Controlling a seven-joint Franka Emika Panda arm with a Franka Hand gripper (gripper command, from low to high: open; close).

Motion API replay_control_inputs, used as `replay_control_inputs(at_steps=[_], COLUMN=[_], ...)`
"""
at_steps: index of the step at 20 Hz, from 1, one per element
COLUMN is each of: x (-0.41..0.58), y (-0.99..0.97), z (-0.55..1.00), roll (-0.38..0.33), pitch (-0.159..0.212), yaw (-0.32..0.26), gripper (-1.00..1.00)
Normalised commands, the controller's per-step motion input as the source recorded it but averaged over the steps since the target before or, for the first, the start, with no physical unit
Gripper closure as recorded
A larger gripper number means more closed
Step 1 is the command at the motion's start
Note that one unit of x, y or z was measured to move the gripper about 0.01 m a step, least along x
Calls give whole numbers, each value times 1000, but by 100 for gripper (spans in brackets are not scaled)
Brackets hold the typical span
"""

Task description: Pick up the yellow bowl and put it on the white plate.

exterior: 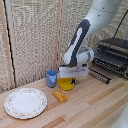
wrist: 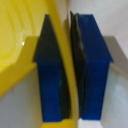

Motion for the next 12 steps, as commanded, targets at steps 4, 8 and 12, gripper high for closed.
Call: replay_control_inputs(at_steps=[4,8,12], x=[211,286,340], y=[-244,-96,195], z=[914,895,697], roll=[40,40,21], pitch=[92,78,47], yaw=[5,19,51], gripper=[100,100,100])
